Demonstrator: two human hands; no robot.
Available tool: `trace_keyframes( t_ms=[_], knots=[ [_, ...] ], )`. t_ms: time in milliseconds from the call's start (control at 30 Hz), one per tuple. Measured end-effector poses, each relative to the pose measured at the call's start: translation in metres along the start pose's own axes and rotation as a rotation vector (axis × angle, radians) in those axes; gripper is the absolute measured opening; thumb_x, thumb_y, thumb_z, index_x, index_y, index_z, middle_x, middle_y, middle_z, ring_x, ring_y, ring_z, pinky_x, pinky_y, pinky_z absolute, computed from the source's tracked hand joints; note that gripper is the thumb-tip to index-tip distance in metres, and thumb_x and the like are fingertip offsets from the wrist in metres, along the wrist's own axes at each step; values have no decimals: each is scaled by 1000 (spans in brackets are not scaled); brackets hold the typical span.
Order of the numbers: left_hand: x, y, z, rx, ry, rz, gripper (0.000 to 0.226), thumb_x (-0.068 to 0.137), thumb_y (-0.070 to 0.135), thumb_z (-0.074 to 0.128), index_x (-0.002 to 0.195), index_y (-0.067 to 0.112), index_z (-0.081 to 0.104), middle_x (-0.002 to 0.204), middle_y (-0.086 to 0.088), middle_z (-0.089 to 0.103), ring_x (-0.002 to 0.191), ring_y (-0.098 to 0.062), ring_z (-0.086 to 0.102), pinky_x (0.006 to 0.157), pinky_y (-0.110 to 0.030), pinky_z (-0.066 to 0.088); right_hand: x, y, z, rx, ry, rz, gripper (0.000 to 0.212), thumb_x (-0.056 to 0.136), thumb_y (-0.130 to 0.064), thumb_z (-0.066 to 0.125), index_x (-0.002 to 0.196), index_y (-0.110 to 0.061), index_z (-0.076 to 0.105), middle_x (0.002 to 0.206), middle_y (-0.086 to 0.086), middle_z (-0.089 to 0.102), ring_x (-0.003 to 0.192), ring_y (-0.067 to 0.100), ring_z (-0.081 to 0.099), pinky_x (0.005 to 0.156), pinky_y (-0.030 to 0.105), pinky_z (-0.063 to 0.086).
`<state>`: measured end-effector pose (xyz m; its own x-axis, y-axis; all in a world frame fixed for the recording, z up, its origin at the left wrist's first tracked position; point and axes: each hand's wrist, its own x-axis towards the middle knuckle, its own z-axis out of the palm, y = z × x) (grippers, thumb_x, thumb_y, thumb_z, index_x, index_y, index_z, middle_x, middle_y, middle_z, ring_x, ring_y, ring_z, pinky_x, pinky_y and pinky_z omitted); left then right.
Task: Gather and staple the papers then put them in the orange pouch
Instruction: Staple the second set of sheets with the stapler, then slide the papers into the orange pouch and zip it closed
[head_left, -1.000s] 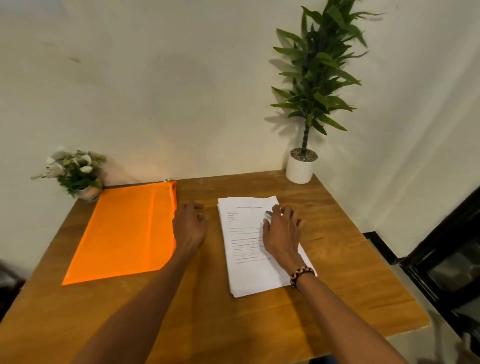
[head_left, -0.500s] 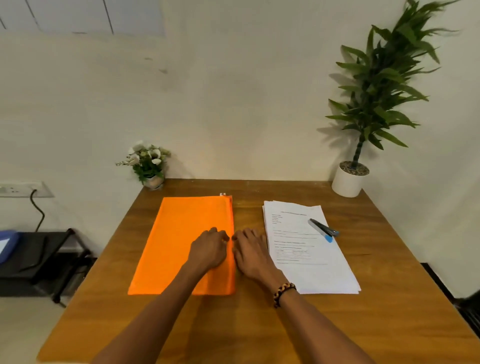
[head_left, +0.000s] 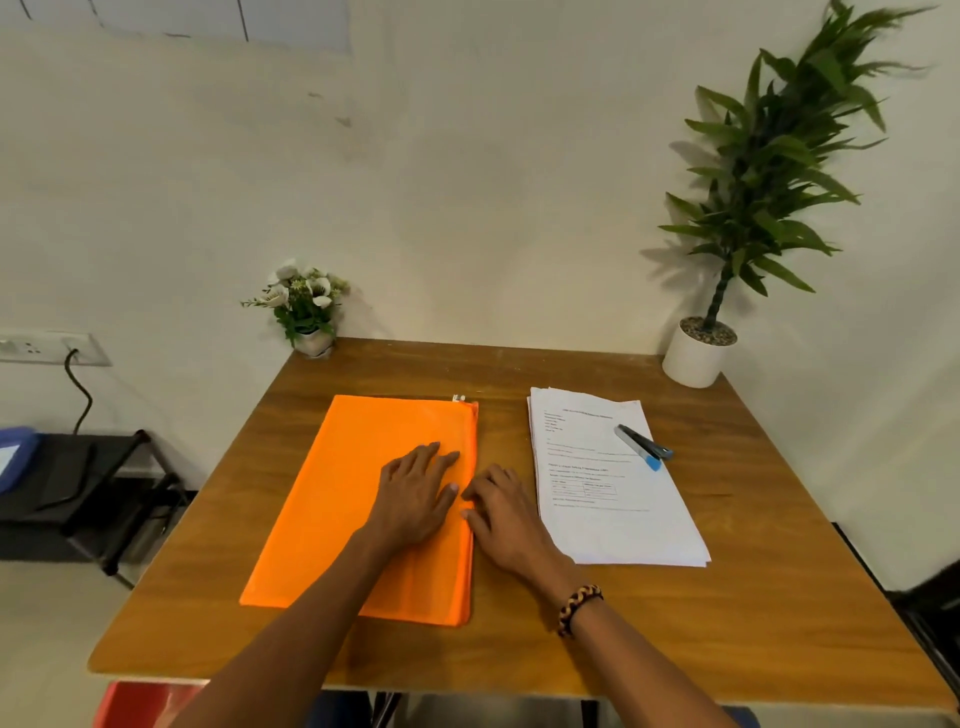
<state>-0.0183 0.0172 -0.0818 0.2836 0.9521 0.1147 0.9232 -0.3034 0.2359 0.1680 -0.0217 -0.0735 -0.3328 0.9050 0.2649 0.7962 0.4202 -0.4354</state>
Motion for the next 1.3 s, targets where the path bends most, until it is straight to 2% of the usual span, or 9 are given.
trace_keyframes(
  t_ms=[233,333,433,567,633,733,967,1133,1300],
  knots=[
    [14,11,-6,59,114,-17,60,98,57,24,152,34,36,116,-4,54,109,-25,52,87,-43,40,12,-2,-17,114,-81,67,4,89,-19,68,90,-20,64,88,-5,63,83,14,57,72,37,50],
    [15,11,1,57,88,-6,55,96,54,32,146,36,42,141,-8,47,129,-29,44,98,-48,37,15,-4,-23,113,-217,57,5,88,-18,70,86,-19,65,78,-10,60,75,12,57,67,34,48],
    [20,11,2,76,30,15,57,94,51,31,148,34,38,162,-4,29,145,-24,32,107,-54,29,16,1,-25,154,-177,103,4,89,-17,67,89,-18,63,80,-7,62,76,15,59,69,39,52],
    [24,13,0,102,-11,3,61,98,55,27,156,45,11,162,-1,29,144,-24,31,107,-58,25,31,6,-32,166,-104,193,22,99,-19,56,121,-17,55,98,6,66,81,22,60,61,27,43],
    [25,13,1,97,-28,0,60,99,55,27,155,49,6,163,-2,26,145,-27,28,108,-59,23,44,10,-31,151,-132,188,37,100,-26,49,137,-26,48,107,9,70,89,28,66,71,34,53],
    [24,13,2,102,-31,0,56,101,56,25,154,49,10,164,-2,24,147,-27,24,110,-58,21,61,15,-28,70,-174,231,33,100,-33,43,132,-32,51,112,8,69,95,31,66,78,46,58],
    [24,16,4,70,-1,-1,63,96,70,19,154,44,23,162,-1,28,147,-26,26,111,-58,22,68,27,-26,117,-105,276,32,103,-30,48,134,-25,48,111,7,67,92,27,66,70,34,49],
    [28,27,3,80,162,-1,53,97,60,34,135,29,54,142,-6,53,130,-25,47,103,-51,34,54,36,-41,259,176,313,10,101,-21,56,100,-19,65,80,0,69,69,12,64,62,33,53],
    [46,81,-3,-127,274,21,31,94,42,54,118,24,63,121,-1,62,112,-21,54,89,-39,44,40,67,-78,308,426,439,8,99,-13,60,98,-17,66,86,-3,70,73,10,67,63,26,55]
  ],
)
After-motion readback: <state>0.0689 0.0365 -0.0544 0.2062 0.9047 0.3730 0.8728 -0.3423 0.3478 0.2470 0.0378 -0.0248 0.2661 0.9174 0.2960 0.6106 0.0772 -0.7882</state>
